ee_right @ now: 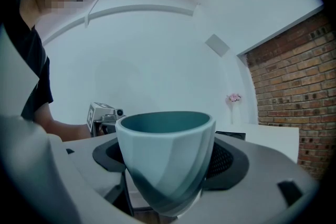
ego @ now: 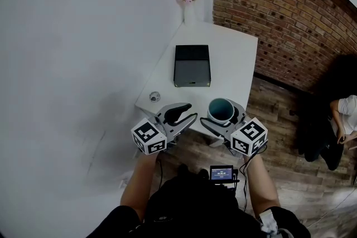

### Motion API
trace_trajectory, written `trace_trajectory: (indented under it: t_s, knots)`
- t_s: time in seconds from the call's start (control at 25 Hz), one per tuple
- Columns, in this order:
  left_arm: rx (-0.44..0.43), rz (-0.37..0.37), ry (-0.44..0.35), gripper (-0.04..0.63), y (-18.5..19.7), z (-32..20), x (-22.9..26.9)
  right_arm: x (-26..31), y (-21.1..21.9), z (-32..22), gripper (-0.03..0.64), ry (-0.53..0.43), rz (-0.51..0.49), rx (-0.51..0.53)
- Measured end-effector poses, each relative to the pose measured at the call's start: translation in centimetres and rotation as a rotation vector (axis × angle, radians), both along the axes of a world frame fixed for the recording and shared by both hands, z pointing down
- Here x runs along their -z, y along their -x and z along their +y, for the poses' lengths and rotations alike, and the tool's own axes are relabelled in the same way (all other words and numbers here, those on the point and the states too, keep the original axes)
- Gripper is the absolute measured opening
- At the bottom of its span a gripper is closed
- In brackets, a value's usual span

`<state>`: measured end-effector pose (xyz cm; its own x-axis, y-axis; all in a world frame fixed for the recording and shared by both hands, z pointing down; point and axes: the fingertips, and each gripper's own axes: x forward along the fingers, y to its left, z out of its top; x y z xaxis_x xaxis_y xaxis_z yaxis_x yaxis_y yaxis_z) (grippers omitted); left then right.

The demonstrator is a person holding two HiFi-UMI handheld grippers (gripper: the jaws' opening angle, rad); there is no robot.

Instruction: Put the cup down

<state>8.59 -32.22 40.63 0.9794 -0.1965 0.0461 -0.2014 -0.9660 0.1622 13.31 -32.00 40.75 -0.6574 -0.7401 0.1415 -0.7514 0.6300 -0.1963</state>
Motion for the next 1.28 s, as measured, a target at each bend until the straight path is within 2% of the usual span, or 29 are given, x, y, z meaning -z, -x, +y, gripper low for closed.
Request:
trace_trajectory:
  t_s: [0.6, 1.28]
  knots:
    - [0.042, -0.014, -0.017, 0.141, 0.4, -2.8, -0.1, 0.1, -0.2, -3.9, 0.403, -0.017, 0.016, 0.018]
    - [0.107, 0.0, -0.036, 0.141, 1.4, -9.2, -1.1, -1.3, 0.1, -17.8, 0.403, -0.081, 0.025, -0.039]
